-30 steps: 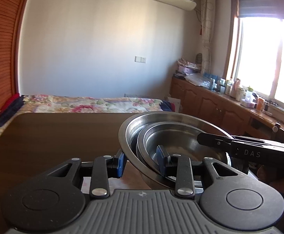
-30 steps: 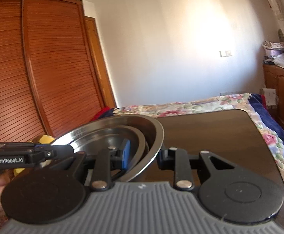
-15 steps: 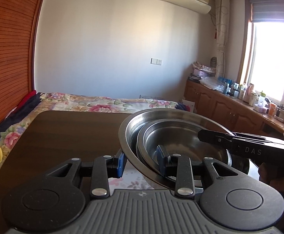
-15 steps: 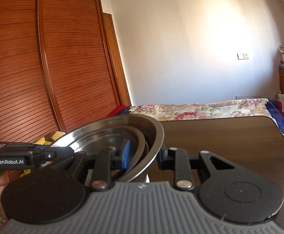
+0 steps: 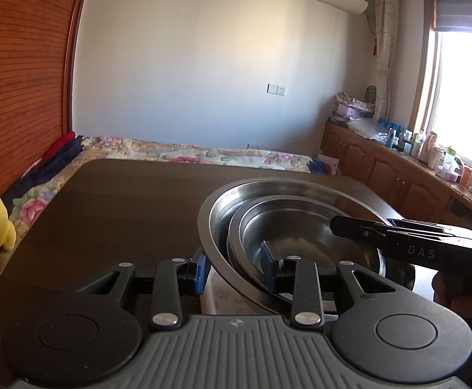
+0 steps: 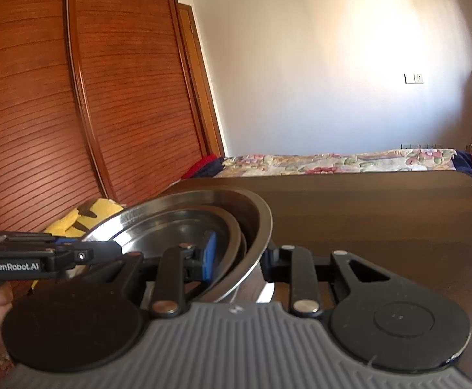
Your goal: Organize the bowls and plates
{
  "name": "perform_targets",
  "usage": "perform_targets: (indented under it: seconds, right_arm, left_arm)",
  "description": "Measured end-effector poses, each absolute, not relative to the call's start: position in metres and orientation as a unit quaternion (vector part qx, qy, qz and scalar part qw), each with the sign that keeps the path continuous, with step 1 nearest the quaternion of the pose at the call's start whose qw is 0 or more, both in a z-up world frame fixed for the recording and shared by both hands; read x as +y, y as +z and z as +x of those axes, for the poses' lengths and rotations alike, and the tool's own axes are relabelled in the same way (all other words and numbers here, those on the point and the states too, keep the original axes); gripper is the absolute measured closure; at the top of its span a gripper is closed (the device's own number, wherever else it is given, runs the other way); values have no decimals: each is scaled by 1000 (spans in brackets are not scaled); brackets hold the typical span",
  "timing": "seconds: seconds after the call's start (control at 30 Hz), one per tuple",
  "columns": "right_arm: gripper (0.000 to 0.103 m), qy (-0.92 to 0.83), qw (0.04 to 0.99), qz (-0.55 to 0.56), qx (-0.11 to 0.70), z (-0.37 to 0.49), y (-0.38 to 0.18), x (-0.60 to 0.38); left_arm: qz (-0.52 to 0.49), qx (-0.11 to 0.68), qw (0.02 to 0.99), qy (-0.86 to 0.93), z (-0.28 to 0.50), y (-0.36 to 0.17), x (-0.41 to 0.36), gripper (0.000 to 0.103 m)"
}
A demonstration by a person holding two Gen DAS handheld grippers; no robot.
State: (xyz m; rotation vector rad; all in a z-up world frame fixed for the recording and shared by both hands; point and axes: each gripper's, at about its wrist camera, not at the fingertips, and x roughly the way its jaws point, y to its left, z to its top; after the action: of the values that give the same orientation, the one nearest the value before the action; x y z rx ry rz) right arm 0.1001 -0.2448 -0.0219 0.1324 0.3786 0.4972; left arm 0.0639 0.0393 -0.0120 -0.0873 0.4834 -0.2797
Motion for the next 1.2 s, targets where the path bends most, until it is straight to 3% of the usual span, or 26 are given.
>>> perform_targets:
  seconds: [0.9,1.1,1.2]
  right_arm:
    - [71,243,946,55,208,105,-33,-236]
    - [63,239,948,37,206,102,-31,-234]
    - [52,231,951,32,201,100,-26,-236]
  left_arm:
    - [-32,248,960,-127,60,-27,40,67]
    - [-25,248,961,-121,60,-26,37,67]
    - [-22,246,962,-118,59,-24,37,67]
